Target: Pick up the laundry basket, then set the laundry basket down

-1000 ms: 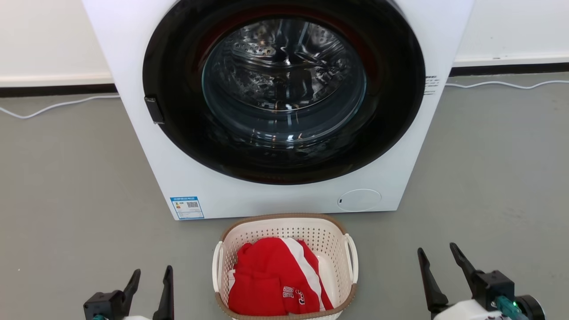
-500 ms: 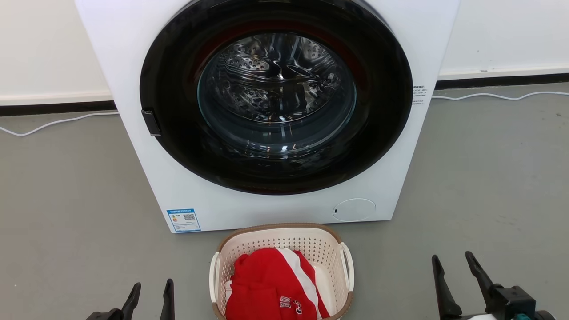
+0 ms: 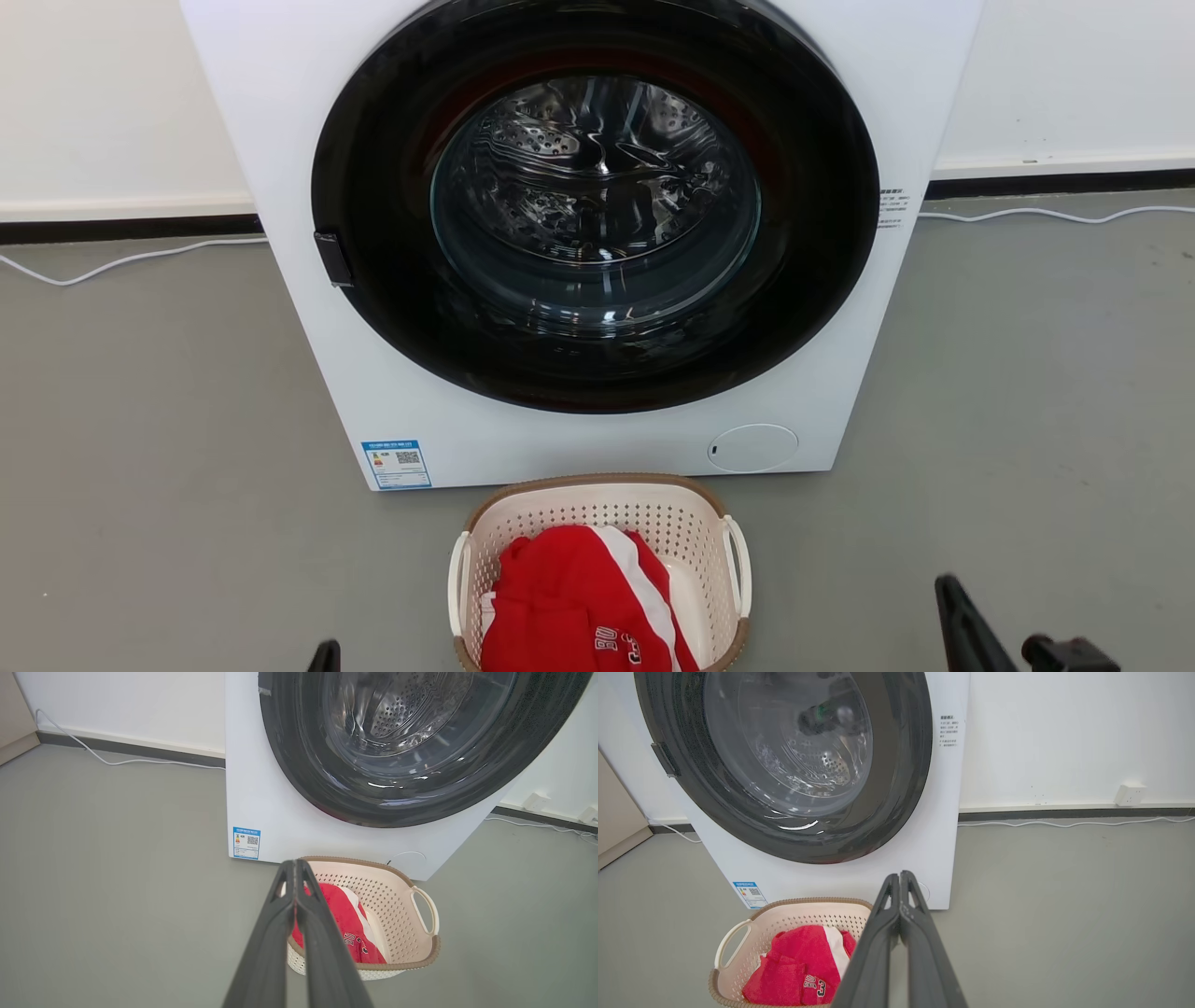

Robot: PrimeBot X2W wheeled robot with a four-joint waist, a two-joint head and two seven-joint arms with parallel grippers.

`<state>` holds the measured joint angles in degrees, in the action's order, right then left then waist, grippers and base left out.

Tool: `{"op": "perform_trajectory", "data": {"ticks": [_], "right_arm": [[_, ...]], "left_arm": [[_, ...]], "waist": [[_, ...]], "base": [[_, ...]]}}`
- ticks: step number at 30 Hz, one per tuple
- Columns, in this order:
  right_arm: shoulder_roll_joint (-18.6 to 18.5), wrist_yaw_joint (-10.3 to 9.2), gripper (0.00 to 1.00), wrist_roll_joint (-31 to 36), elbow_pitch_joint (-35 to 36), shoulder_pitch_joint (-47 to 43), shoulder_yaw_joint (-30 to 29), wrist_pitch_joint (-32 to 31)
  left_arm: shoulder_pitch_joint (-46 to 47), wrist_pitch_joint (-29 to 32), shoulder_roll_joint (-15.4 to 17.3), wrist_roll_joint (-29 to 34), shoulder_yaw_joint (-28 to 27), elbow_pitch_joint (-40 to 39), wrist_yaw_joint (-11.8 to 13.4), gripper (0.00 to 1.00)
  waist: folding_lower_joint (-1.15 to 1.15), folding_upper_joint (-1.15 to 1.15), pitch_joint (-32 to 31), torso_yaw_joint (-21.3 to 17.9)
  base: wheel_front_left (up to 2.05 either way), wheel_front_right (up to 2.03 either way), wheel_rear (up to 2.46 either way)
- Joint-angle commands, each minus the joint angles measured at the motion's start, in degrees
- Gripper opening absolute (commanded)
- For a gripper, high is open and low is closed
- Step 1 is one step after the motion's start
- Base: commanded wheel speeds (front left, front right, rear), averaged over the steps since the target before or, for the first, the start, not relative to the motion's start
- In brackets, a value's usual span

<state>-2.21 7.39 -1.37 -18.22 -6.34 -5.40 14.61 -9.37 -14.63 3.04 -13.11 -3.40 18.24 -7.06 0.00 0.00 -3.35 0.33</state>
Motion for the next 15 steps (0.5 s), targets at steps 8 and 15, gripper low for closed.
{"op": "perform_trajectory", "data": {"ticks": [8, 15], "right_arm": [[-0.1, 0.01, 0.0, -6.0, 0.3, 1.0, -0.3, -1.6], [-0.1, 0.01, 0.0, -11.1, 0.6, 1.7, -0.2, -2.7]], "left_arm": [[1.2, 1.5, 0.0, -5.2, -0.4, -0.4, 0.0, 0.0], [2.0, 2.6, 0.0, -9.6, -0.5, -0.7, -0.1, 0.0]], "waist": [[0.1, 0.0, 0.1, 0.0], [0.0, 0.0, 0.4, 0.0]], "base": [[0.0, 0.0, 0.0], [0.0, 0.0, 0.0]]}}
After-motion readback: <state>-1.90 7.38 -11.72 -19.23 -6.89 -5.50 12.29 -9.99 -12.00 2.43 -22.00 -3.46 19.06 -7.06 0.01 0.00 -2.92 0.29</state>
